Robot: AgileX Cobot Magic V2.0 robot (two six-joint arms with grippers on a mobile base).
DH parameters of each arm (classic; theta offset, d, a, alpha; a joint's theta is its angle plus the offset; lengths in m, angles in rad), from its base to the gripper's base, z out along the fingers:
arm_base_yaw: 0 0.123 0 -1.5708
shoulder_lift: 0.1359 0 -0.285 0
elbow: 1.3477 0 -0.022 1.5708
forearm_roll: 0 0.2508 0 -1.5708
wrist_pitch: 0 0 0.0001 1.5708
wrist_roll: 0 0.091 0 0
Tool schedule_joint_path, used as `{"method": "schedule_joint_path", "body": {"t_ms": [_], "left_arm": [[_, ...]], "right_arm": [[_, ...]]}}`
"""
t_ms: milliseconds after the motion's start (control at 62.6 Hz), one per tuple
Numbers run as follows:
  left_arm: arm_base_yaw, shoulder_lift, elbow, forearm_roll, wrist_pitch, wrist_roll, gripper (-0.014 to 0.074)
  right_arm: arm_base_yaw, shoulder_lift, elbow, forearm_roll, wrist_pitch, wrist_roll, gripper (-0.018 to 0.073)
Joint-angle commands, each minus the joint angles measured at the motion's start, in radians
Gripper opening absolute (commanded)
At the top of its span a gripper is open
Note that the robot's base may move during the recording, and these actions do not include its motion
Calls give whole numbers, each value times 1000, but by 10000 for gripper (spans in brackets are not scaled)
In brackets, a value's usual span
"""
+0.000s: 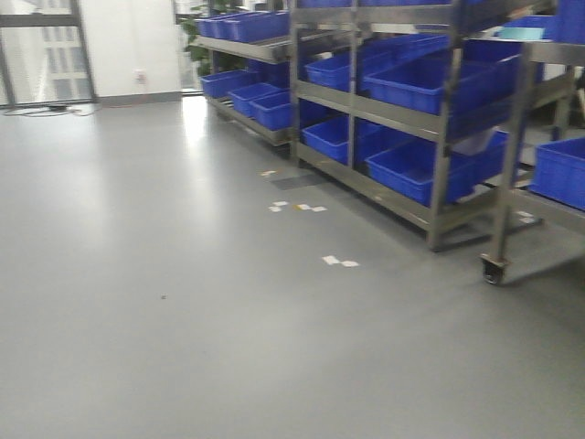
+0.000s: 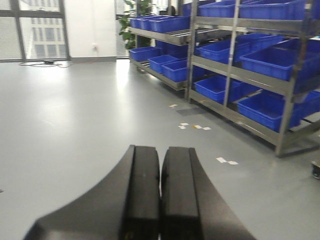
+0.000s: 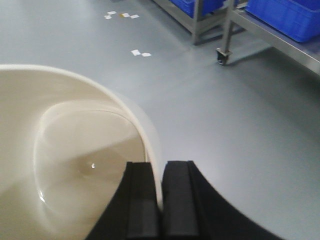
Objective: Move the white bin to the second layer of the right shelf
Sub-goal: 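Turn and drive toward the windows between the crate shelves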
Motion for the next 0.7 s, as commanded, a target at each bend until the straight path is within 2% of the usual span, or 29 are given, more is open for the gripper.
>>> {"method": "schedule_joint_path", "body": {"t_ms": [0, 687], "left_arm": [[-3, -15, 27, -5, -83, -5, 85], [-3, -15, 27, -5, -83, -5, 85]], "right_arm": [[-5, 10, -28, -7, -94, 3, 47], [-5, 10, -28, -7, -94, 3, 47]]}}
